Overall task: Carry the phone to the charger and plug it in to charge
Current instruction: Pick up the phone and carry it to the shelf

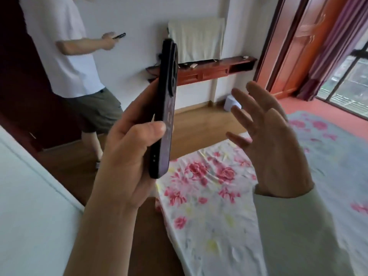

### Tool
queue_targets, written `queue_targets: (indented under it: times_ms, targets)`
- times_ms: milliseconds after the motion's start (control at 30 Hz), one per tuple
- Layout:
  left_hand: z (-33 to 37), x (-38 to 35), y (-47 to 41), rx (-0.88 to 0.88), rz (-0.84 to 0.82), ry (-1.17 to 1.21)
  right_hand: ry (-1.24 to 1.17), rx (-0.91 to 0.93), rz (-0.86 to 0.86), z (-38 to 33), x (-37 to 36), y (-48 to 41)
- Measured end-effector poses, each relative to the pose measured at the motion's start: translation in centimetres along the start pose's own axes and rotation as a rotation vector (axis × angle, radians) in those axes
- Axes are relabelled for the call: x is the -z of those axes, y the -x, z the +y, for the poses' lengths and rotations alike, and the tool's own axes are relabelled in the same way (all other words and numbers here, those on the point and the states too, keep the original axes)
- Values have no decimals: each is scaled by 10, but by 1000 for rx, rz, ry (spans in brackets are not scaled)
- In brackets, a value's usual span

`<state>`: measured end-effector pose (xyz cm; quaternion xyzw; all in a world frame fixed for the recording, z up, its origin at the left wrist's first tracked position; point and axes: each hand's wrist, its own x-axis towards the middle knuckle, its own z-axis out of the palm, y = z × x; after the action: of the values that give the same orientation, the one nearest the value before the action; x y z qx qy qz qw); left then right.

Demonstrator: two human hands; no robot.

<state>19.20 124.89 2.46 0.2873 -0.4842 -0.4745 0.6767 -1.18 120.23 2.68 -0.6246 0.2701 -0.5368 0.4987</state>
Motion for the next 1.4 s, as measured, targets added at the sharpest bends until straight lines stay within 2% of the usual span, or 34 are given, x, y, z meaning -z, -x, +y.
queue_targets:
  times_ms: [133,367,900,1167,1400]
  targets:
    - [0,39,-30,8,46,-52,-37,-30,-77,26,-26,-53]
    - [6,109,-72,-8,222,-73,-54,-46,-186,66,-80,-131]
    - [41,360,-217,-63,320,-147,-91,-65,-270,178,-280,-333]
    - [38,461,-291,-64,405,-181,-127,-89,-313,236,-346,-438]
    - [24,537,-390,-85,430,-161,-140,-93,-366,294,-390,-557]
